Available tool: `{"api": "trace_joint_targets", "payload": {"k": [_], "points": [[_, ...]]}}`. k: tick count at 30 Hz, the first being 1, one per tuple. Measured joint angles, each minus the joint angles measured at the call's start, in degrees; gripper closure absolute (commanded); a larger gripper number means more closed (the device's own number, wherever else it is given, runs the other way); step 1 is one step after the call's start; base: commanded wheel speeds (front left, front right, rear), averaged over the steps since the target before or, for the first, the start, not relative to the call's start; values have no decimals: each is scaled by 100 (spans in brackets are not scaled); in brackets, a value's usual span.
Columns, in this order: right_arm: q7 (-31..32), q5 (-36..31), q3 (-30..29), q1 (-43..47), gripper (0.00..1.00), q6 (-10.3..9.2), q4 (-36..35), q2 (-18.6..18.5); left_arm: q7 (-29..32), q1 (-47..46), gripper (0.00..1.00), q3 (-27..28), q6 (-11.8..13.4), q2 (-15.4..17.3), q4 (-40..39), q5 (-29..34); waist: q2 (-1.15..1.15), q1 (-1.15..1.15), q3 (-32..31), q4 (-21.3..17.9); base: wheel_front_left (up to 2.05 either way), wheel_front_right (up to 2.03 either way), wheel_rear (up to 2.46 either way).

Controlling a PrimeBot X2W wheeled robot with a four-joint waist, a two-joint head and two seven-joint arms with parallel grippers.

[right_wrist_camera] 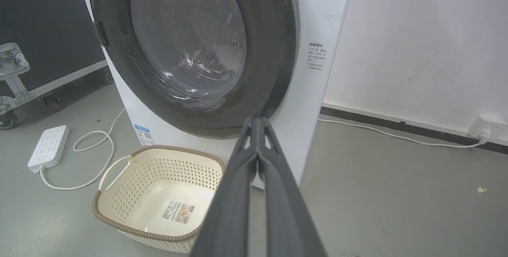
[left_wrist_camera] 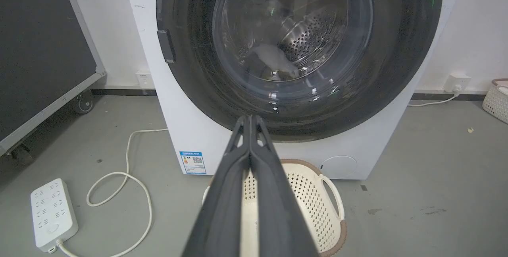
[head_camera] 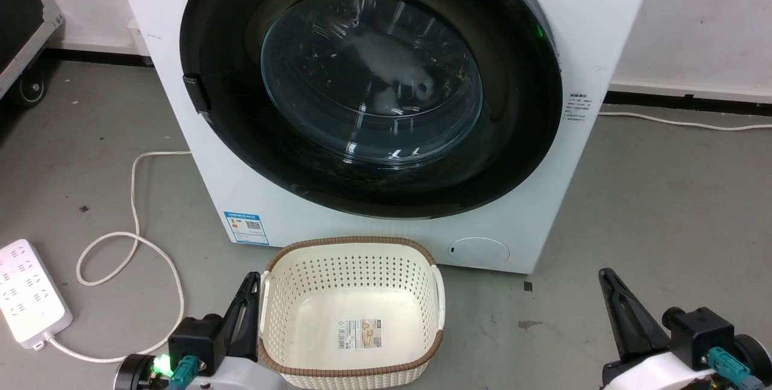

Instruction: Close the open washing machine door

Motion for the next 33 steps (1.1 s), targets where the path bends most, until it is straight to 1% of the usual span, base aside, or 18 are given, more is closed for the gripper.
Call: {"api": "trace_joint_targets", "payload": {"k": [33], "points": [[376, -63, 83, -116, 100, 0, -104, 2, 394, -85, 100, 224, 90, -85, -181, 205, 0, 0, 63, 11, 0, 0, 0]]}}
